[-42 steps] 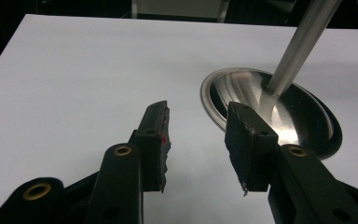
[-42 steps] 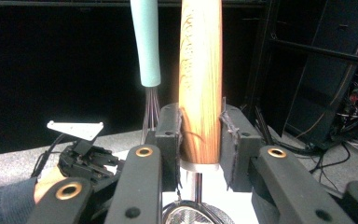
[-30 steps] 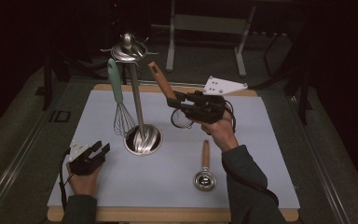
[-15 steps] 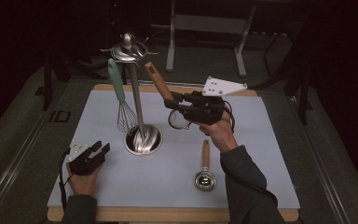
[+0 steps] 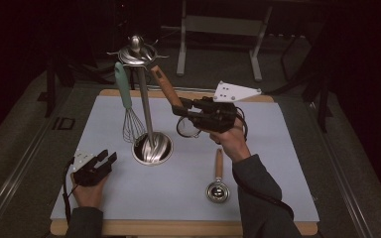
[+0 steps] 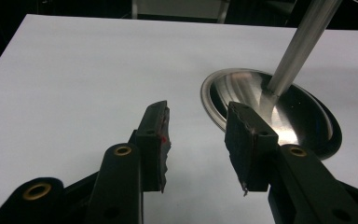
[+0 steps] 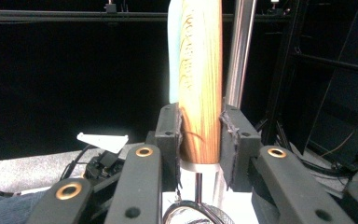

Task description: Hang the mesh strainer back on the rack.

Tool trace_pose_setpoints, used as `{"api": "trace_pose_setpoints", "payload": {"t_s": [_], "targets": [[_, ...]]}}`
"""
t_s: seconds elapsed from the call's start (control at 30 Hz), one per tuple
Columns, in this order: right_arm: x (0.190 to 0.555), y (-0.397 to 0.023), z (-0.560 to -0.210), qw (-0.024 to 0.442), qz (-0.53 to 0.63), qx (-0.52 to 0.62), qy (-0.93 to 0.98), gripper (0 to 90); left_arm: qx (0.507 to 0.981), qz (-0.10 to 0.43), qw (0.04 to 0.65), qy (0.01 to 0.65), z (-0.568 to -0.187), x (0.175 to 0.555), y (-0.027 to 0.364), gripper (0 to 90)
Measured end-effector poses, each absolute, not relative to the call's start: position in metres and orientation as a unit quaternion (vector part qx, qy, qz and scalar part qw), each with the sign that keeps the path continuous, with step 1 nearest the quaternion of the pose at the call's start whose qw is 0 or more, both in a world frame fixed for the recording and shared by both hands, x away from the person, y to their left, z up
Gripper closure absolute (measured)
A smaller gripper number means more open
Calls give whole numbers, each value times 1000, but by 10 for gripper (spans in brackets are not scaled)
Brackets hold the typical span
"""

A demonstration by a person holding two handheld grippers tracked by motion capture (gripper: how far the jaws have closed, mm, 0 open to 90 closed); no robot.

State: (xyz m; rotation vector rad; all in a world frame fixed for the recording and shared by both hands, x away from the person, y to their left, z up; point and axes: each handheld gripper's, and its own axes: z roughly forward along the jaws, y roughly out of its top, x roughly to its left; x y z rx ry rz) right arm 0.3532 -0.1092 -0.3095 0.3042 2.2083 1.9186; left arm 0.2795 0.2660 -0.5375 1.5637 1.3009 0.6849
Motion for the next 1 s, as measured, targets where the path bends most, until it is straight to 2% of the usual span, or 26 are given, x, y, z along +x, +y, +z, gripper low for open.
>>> {"api": "trace_pose_setpoints", "payload": {"t_s": [1.0], "targets": [[358, -90, -304, 101, 641, 102, 754, 709, 638, 281, 479, 533, -537, 279, 267, 604]]}}
